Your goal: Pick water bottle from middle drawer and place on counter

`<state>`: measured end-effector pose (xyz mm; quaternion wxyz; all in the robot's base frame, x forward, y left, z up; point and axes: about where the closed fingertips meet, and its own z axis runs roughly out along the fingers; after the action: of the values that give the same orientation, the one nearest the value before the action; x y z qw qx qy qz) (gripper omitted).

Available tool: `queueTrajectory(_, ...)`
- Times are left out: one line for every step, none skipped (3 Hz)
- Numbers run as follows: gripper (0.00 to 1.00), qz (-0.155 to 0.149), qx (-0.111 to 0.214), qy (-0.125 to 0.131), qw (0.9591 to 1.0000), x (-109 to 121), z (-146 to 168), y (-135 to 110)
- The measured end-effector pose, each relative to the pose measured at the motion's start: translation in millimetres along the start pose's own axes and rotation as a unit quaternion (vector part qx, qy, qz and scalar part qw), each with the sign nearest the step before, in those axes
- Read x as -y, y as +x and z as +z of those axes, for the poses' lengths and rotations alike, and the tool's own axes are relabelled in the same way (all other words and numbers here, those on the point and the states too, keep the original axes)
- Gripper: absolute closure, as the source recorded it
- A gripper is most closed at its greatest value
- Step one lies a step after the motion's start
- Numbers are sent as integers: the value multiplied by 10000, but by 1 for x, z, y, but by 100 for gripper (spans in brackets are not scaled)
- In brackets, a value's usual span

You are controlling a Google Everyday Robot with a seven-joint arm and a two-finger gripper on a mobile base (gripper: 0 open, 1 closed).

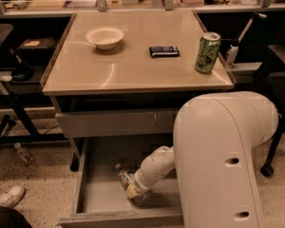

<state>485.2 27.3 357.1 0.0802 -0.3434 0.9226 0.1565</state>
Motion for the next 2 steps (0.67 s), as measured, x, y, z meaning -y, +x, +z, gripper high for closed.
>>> queueTrajectory(100, -155, 26, -102, 9998, -11, -8, -2)
queueTrajectory(100, -290, 93, -228, 9993, -23, -35, 0)
